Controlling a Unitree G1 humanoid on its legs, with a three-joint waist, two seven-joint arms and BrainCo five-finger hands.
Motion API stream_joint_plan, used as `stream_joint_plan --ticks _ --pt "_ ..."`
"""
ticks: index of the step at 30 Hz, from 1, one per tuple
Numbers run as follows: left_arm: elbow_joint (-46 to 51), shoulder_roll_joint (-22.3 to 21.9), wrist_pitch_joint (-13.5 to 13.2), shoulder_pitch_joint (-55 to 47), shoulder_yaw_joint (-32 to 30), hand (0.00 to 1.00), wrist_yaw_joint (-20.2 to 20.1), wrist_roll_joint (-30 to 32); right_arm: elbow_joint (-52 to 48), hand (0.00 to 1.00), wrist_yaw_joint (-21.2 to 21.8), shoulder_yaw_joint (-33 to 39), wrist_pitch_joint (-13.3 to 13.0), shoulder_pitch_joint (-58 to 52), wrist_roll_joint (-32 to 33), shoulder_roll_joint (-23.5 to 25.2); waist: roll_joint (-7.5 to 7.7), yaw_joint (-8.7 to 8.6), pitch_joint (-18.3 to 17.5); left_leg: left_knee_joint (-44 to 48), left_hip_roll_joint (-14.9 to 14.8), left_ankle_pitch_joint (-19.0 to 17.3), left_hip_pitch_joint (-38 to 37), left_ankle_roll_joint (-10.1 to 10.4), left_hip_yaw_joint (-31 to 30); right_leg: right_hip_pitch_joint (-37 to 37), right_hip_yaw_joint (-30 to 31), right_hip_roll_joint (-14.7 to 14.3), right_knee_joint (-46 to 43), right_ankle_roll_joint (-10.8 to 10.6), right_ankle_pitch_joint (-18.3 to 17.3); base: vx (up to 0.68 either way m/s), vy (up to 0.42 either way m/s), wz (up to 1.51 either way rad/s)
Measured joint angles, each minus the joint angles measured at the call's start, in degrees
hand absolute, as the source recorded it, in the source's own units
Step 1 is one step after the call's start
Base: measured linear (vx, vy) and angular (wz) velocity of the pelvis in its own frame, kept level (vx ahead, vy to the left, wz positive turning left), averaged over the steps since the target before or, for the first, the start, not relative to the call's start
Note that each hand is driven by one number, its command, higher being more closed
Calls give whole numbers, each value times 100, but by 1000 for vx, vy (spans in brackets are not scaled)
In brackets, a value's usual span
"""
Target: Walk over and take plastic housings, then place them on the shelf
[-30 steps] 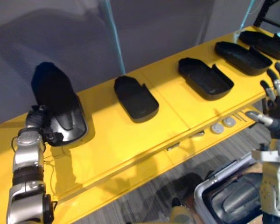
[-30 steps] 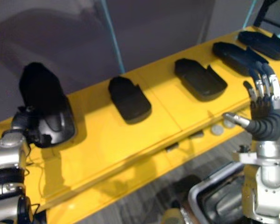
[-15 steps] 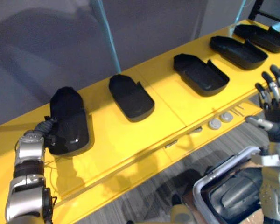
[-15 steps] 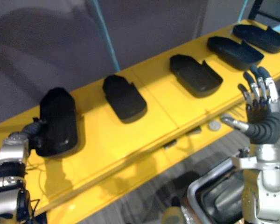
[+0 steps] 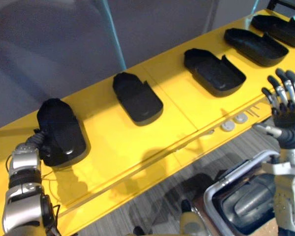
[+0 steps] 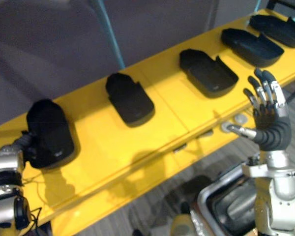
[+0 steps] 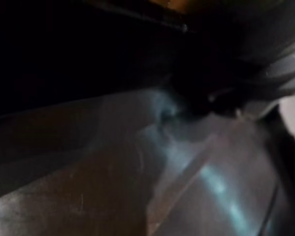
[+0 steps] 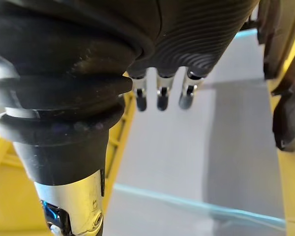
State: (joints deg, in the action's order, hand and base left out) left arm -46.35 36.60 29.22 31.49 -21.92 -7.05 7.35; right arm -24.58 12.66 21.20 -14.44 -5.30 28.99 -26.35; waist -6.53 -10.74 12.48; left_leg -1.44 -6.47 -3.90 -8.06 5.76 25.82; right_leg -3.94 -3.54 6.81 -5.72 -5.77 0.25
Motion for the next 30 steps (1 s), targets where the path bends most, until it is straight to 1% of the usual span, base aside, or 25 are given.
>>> stream_joint_plan --ticks 8,11,14,19,23,24,26,30 --pt "-193 1 -89 -15 43 100 45 -4 19 0 -3 1 0 18 0 -54 9 -45 65 24 -8 -6 16 8 1 -24 15 -3 0 4 -3 0 0 0" --pt "-209 4 -142 -17 69 100 53 -7 29 0 12 2 0 141 0 -99 1 -56 100 204 -39 -104 57 15 28 -61 57 -2 -57 14 -11 -4 -3 -7" --pt "-217 38 -177 -16 80 100 73 -9 40 0 42 5 -1 219 0 -107 4 -109 148 237 -44 -114 117 15 37 -101 69 0 -84 18 -15 0 0 0" --pt "-269 80 -293 -18 278 100 175 -135 49 0 109 5 0 233 -1 -194 15 -108 154 285 -56 -134 130 19 105 -199 123 -6 -191 38 -36 -5 -4 -4" --pt "-272 108 -298 -19 288 100 287 -293 49 0 106 6 1 280 -1 -220 39 -138 183 314 -51 -147 135 15 161 -236 192 -8 -244 36 -38 -13 -3 -8" --pt "-281 108 -298 -19 290 0 382 -343 49 0 108 6 1 279 -1 -221 49 -158 190 316 -50 -147 132 15 163 -237 196 -7 -252 36 -38 0 0 0" --pt "-338 108 -315 -21 289 0 574 -473 50 0 114 6 1 279 -1 -226 51 -190 191 323 -50 -148 130 15 168 -240 202 -7 -264 36 -38 0 0 0" --pt "-440 108 -388 -30 276 0 872 -515 50 0 122 7 0 278 1 -232 56 -243 194 325 -50 -148 136 15 180 -259 213 -8 -275 35 -38 0 0 0"
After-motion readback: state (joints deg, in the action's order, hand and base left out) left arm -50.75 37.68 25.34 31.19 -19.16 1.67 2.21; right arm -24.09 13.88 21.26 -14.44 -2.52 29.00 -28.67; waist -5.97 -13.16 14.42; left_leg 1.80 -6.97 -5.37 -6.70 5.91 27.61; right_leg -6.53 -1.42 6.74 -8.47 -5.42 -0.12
